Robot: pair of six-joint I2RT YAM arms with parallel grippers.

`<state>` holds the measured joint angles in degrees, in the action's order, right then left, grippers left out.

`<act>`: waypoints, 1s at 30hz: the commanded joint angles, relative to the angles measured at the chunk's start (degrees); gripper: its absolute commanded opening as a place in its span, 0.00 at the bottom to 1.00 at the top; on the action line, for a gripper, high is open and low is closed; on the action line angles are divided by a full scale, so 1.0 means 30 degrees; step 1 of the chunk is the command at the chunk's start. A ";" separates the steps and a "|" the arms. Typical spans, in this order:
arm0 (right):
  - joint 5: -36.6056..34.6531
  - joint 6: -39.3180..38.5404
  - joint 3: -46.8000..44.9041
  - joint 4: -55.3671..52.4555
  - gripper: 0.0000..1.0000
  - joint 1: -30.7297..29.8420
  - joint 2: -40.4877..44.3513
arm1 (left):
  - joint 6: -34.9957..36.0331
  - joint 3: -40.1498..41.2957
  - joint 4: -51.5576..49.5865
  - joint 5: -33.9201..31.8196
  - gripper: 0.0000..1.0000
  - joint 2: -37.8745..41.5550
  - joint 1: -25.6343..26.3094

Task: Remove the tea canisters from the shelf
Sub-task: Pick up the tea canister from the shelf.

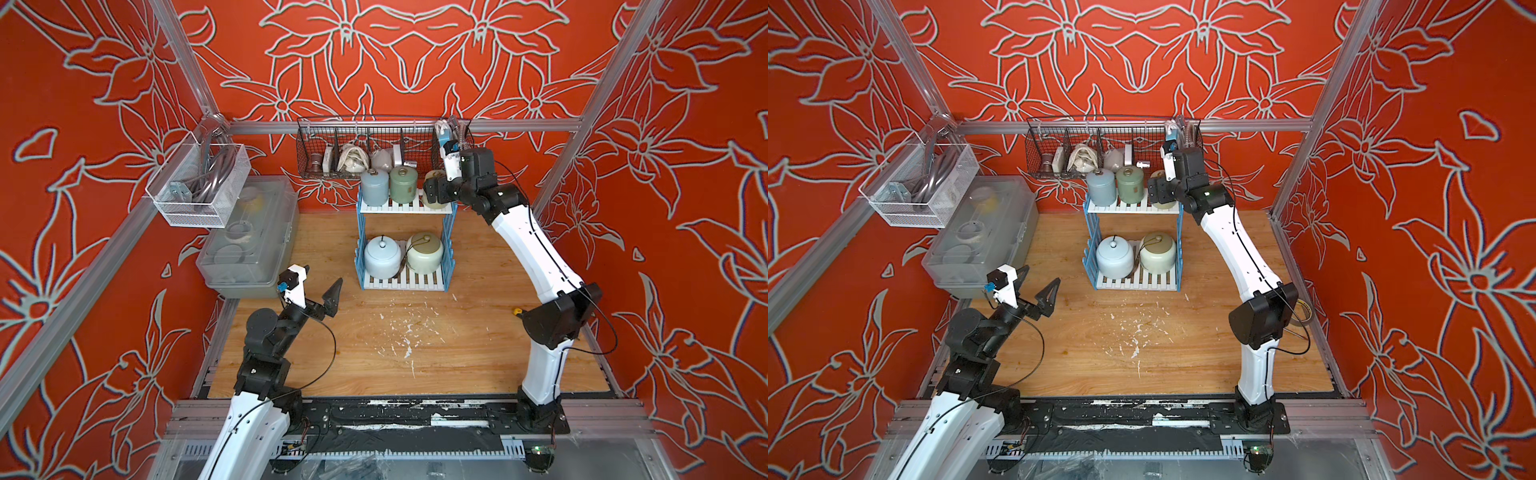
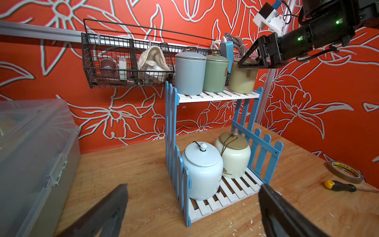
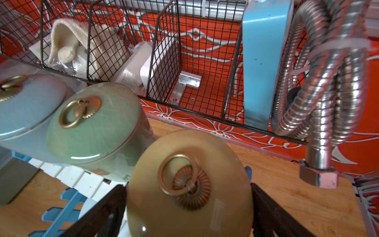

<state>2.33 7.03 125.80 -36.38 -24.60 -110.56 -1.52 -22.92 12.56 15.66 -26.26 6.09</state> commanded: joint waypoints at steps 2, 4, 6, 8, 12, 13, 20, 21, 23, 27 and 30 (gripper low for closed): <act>0.0500 0.0508 0.0355 -0.0368 0.88 0.0143 -0.0320 | -0.0227 -0.0158 0.0388 0.0162 0.98 0.0195 -0.0087; 0.0750 0.0423 0.0528 -0.0406 0.83 0.0129 -0.0460 | -0.0350 -0.0444 -0.0131 0.0222 0.98 0.0169 -0.0154; 0.0689 0.0420 0.0766 -0.0578 0.79 0.0133 -0.0579 | -0.0101 -0.0161 0.0327 0.0015 0.98 0.0259 -0.0082; 0.0670 0.0559 0.0731 -0.0677 0.76 0.0129 -0.0446 | -0.0006 -0.0004 0.0631 -0.0006 0.98 0.0286 -0.0037; 0.0902 0.0426 0.1133 -0.0915 0.69 0.0132 -0.0369 | -0.0323 -0.0442 -0.0121 0.0114 0.98 0.0242 -0.0213; 0.0803 0.0360 0.1269 -0.1021 0.67 0.0116 -0.0303 | -0.0195 -0.0300 0.0127 0.0052 0.98 0.0308 -0.0162; 0.0868 0.0566 0.0275 -0.0701 0.64 0.0118 0.1220 | -0.0246 -0.0371 0.0002 0.0066 0.98 0.0348 -0.0162; 0.0852 0.0565 0.0099 -0.0626 0.63 0.0085 0.1460 | -0.0079 -0.0152 0.0365 -0.0027 0.98 0.0410 -0.0076; 0.0876 0.0719 -0.0799 -0.0053 0.61 0.0085 0.2117 | -0.0005 -0.0001 0.0600 0.0014 0.98 0.0424 -0.0031; 0.1185 0.0785 -0.2076 0.0850 0.57 0.0067 0.3187 | -0.0333 -0.0468 -0.0172 0.0158 0.98 0.0366 -0.0154; 0.1186 0.0723 -0.2712 0.1052 0.55 0.0028 0.3955 | 0.0037 -0.0012 0.0510 0.0015 0.98 0.0469 -0.0012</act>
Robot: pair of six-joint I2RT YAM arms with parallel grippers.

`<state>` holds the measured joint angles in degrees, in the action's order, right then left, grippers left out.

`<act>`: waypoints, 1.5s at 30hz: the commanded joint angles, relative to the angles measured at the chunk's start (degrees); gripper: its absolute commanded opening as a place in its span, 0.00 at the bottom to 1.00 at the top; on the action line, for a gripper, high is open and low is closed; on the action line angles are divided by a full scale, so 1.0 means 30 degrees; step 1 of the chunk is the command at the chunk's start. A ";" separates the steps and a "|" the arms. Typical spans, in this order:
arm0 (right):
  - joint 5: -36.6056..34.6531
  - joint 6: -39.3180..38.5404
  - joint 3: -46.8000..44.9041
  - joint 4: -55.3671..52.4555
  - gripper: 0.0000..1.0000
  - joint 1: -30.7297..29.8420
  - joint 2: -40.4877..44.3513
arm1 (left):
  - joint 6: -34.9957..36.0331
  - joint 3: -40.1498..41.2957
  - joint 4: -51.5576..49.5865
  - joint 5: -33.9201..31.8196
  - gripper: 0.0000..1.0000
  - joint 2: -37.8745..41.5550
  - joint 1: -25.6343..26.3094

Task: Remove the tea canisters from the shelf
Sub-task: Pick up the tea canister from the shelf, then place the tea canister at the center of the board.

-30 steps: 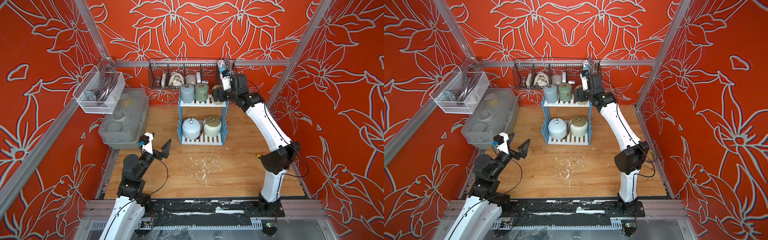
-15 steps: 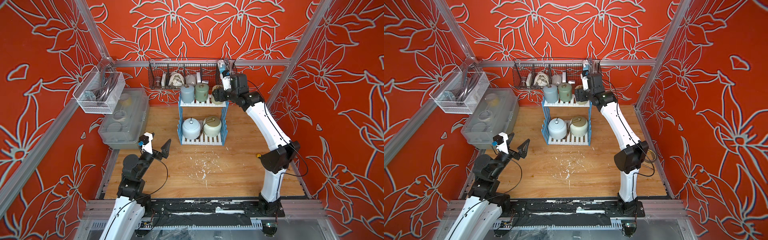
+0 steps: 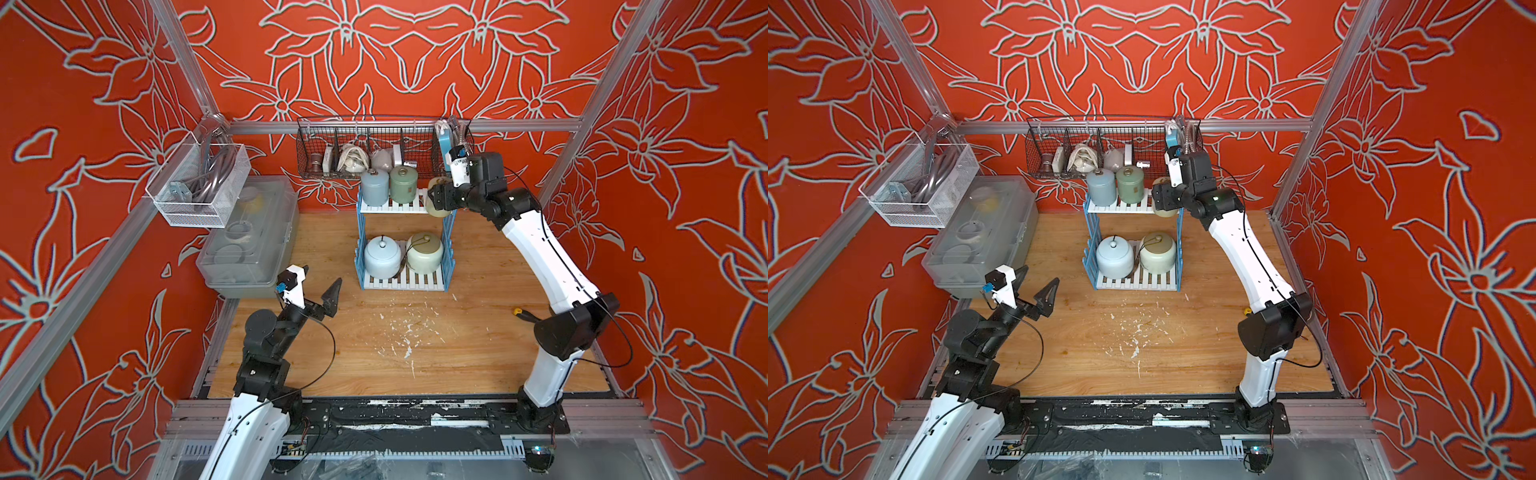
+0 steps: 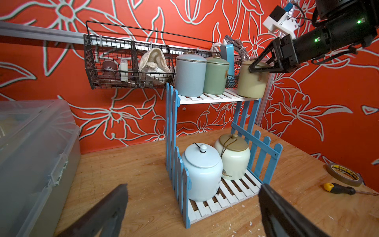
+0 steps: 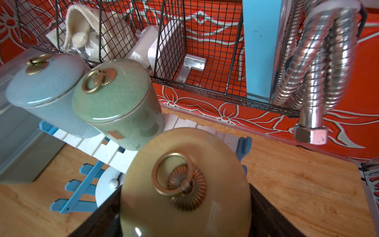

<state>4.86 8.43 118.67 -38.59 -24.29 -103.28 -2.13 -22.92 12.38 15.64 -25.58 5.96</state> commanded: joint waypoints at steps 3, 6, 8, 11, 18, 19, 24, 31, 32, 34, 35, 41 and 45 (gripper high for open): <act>0.0662 0.0308 -0.2052 0.2947 0.54 -0.0076 0.2827 | -0.0155 -0.0381 -0.0065 0.0213 0.98 0.0142 -0.0135; 0.0713 -0.0049 -0.3096 0.3369 0.53 -0.0103 0.4020 | 0.0166 -0.0170 0.0385 0.0025 0.98 0.0220 -0.0072; 0.0495 0.0025 -0.4379 0.4083 0.52 -0.0105 0.5177 | 0.0360 0.0047 0.0684 0.0005 0.98 0.0227 -0.0044; 0.0624 0.0023 -0.6266 0.4914 0.49 -0.0090 0.6784 | 0.0023 -0.0319 0.0077 0.0160 0.98 0.0069 -0.0234; 0.0265 -0.0101 -1.1309 0.6675 0.45 -0.0132 1.0763 | 0.0046 -0.0182 0.0312 0.0212 0.98 0.0070 -0.0405; 0.0227 -0.0099 -1.2038 0.6785 0.44 -0.0138 1.1331 | 0.0029 -0.0278 0.0177 0.0192 0.98 0.0085 -0.0416; 0.0013 -0.0063 -1.5776 0.7917 0.41 -0.0165 1.3972 | 0.0211 0.0004 0.0640 0.0071 0.98 0.0139 -0.0454; -0.0964 0.0455 -2.0793 0.9785 0.38 -0.0180 1.7236 | 0.0268 0.0112 0.0815 0.0012 0.98 0.0090 -0.0422; -0.1134 0.0621 -2.1402 1.0066 0.38 -0.0162 1.7556 | 0.0094 -0.0026 0.0592 0.0124 0.98 0.0021 -0.0475; -0.1392 0.0935 -2.2519 1.0225 0.38 -0.0175 1.8158 | 0.0055 -0.0243 0.0168 0.0236 0.98 -0.0054 -0.0494; -0.1438 0.0943 -2.3149 1.0453 0.38 -0.0164 1.8437 | 0.0213 -0.0144 0.0341 0.0144 0.98 -0.0006 -0.0452; -0.3085 0.1870 -2.6807 1.1108 0.37 -0.0184 2.0294 | 0.0165 -0.0186 0.0337 0.0193 0.98 -0.0099 -0.0521; -0.4302 0.2182 -2.9137 1.1490 0.36 -0.0186 2.1817 | 0.0593 0.0341 0.1169 -0.0057 0.98 0.0067 -0.0403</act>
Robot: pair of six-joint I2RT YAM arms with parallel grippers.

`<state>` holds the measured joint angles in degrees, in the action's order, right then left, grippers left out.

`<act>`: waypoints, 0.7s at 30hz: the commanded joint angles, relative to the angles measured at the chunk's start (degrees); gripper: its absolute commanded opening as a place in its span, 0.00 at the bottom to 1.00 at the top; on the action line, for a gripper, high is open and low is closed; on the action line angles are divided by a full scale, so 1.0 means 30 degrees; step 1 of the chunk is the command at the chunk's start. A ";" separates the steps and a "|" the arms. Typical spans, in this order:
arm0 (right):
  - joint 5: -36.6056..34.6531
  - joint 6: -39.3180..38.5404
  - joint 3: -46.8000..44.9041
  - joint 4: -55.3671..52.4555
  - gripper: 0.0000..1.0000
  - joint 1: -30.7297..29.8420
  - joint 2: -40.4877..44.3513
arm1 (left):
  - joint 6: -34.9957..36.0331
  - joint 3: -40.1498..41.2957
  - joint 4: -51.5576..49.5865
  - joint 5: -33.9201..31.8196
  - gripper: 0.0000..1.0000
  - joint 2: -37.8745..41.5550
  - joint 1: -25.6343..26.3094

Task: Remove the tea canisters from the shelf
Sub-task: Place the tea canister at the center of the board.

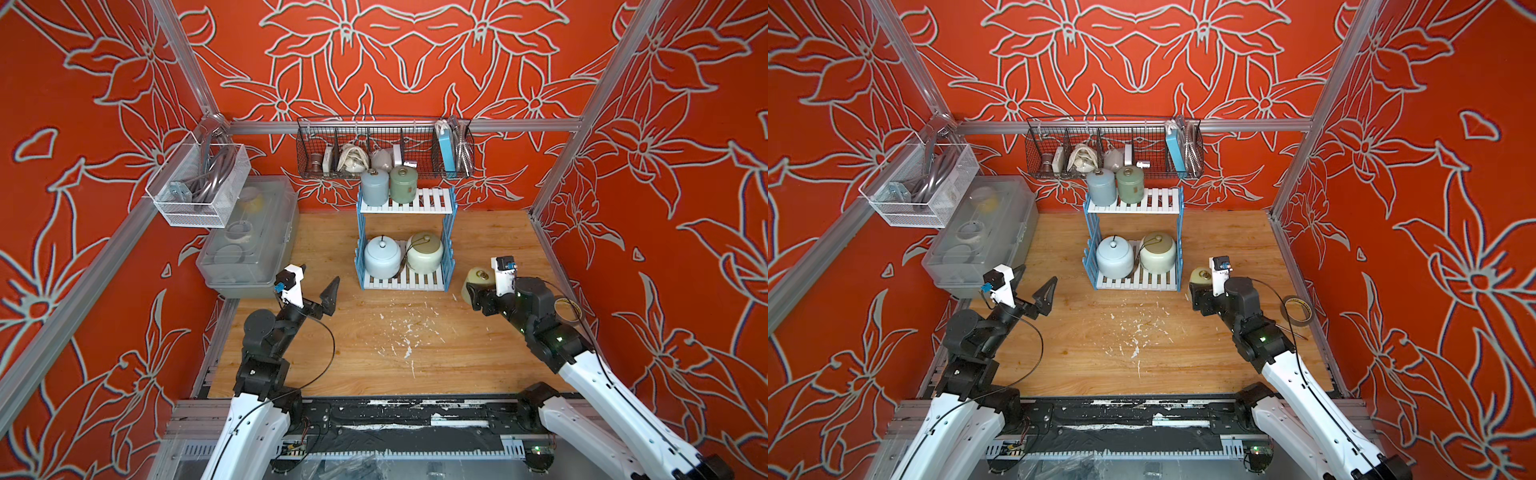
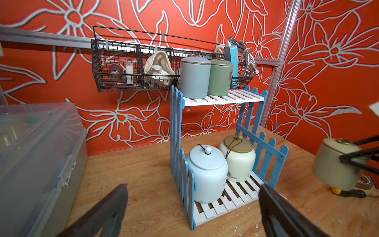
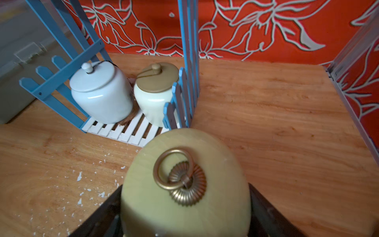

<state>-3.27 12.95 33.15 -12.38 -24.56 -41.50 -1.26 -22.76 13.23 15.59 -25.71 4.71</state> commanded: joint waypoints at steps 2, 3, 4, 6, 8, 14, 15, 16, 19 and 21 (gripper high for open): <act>-0.2191 0.0795 -0.1671 0.2687 0.35 -0.0106 0.1887 | -0.0072 0.0086 0.0659 0.0273 0.98 0.0014 -0.0097; -0.2457 0.0864 -0.1962 0.2500 0.35 -0.0106 0.2091 | -0.0186 -0.0063 0.0422 0.0382 0.98 -0.0032 -0.0160; -0.2772 0.0977 -0.2289 0.2293 0.35 -0.0105 0.2303 | -0.0147 -0.0112 0.0299 0.0440 0.98 -0.0057 -0.0164; -0.3211 0.1155 -0.3157 0.2403 0.34 -0.0124 0.2751 | 0.0104 0.0202 0.0806 0.0342 0.98 0.0061 -0.0057; -0.3686 0.1410 -0.4021 0.2552 0.34 -0.0134 0.3307 | 0.0083 0.0388 0.1133 0.0356 0.98 0.0075 -0.0069; -0.4898 0.1626 -0.5175 0.2110 0.34 -0.0135 0.4279 | 0.0230 0.0343 0.1028 0.0195 0.98 0.0148 -0.0253; -0.4983 0.1712 -0.5418 0.2178 0.34 -0.0135 0.4338 | 0.0217 0.0401 0.1150 0.0202 0.98 0.0135 -0.0252; -0.5080 0.1852 -0.5536 0.2153 0.34 -0.0127 0.4411 | 0.0066 0.0310 0.1036 0.0276 0.98 0.0060 -0.0252; -0.5465 0.2183 -0.5678 0.1897 0.35 -0.0120 0.4287 | -0.0215 -0.0057 0.0338 0.0493 0.98 -0.0049 -0.0369; -0.5498 0.2371 -0.6087 0.2234 0.35 -0.0135 0.4223 | 0.0042 0.0238 0.0854 0.0349 0.98 0.0023 -0.0269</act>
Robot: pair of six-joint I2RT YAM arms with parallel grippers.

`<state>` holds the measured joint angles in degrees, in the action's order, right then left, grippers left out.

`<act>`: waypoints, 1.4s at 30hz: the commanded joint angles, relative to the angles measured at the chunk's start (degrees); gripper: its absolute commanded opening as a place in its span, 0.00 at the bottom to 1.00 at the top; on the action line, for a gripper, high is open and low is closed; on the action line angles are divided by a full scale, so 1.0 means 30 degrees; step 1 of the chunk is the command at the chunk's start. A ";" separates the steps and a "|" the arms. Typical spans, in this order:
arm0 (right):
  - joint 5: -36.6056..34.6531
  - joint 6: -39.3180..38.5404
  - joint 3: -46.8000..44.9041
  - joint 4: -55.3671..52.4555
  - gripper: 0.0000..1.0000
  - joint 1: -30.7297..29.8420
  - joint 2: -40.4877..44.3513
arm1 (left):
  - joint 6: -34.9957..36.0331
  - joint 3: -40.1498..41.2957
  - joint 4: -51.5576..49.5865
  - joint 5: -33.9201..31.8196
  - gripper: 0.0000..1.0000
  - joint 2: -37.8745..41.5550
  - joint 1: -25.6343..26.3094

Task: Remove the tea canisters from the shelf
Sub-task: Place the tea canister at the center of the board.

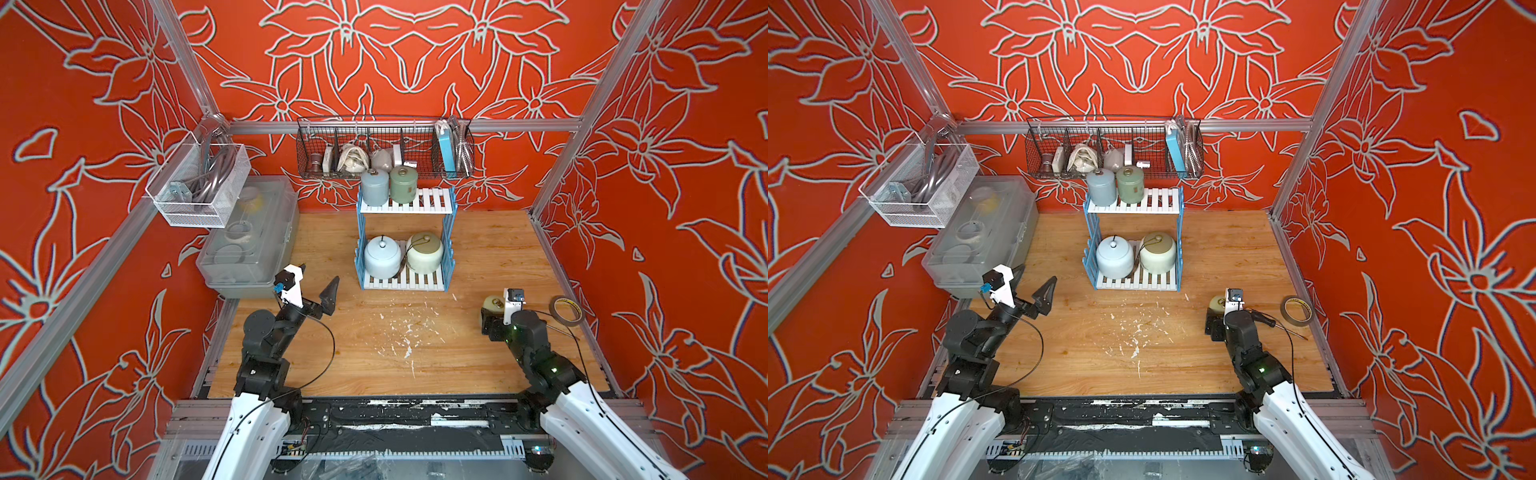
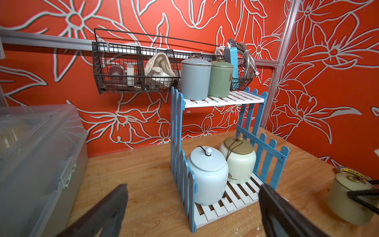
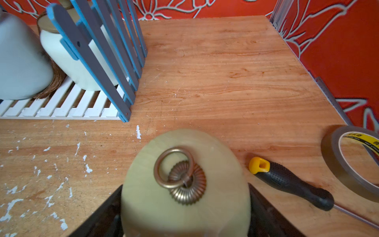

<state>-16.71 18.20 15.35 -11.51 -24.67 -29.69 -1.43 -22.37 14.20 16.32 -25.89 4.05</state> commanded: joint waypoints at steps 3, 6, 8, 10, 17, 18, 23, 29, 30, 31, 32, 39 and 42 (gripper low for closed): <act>-0.1075 0.1230 -0.0606 0.2009 0.37 -0.0098 0.0274 | -0.0035 0.0141 0.0657 0.0218 0.98 0.0056 -0.0112; -0.1095 0.1479 -0.0530 0.1753 0.37 -0.0098 0.0137 | -0.0130 -0.0188 0.0025 0.0232 0.98 0.0010 -0.0264; -0.1145 0.1519 -0.0812 0.2063 0.38 -0.0083 0.0021 | 0.0174 0.0272 0.0808 0.0055 0.98 0.0151 -0.0193; -0.1332 0.1601 -0.0987 0.2159 0.38 -0.0097 -0.0129 | 0.0065 0.0272 0.0917 0.0110 0.98 0.0081 -0.0213; -0.1538 0.1899 -0.1368 0.2367 0.41 -0.0096 -0.0268 | 0.0113 0.0393 0.1053 0.0183 0.98 0.0095 -0.0202; -0.1564 0.1903 -0.1277 0.2260 0.42 -0.0098 -0.0223 | -0.0051 0.0225 0.0835 0.0263 0.98 0.0006 -0.0251; -0.1287 0.2271 -0.1328 0.2447 0.51 -0.0095 -0.0719 | 0.0113 0.0314 0.0923 0.0060 0.98 0.0071 -0.0254; -0.0984 0.2349 -0.0974 0.2346 0.68 -0.0084 -0.1354 | -0.0255 -0.0083 0.0257 0.0322 0.98 -0.0037 -0.0401; -0.0907 0.2463 -0.1070 0.2474 0.71 -0.0097 -0.1456 | -0.0072 0.0170 0.0717 0.0226 0.98 0.0042 -0.0316; -0.0905 0.2531 -0.1061 0.2457 0.74 -0.0097 -0.1462 | 0.0035 0.0363 0.1050 0.0187 0.98 0.0078 -0.0279; -0.0903 0.2470 -0.1004 0.2381 0.76 -0.0098 -0.1430 | -0.0027 0.0351 0.1020 0.0212 0.98 0.0070 -0.0290; -0.0965 0.2722 -0.0626 0.1492 0.99 -0.0098 -0.1117 | -0.0032 0.0369 0.1067 0.0245 0.98 0.0061 -0.0239; -0.0883 0.2914 -0.0216 0.0672 0.99 -0.0098 -0.0813 | -0.0516 -0.0178 0.0147 0.0392 0.98 -0.0074 -0.0383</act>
<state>-19.40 25.63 12.10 -7.81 -24.71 -33.01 -2.17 -21.98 15.07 16.62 -26.06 3.31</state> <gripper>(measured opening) 0.993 0.983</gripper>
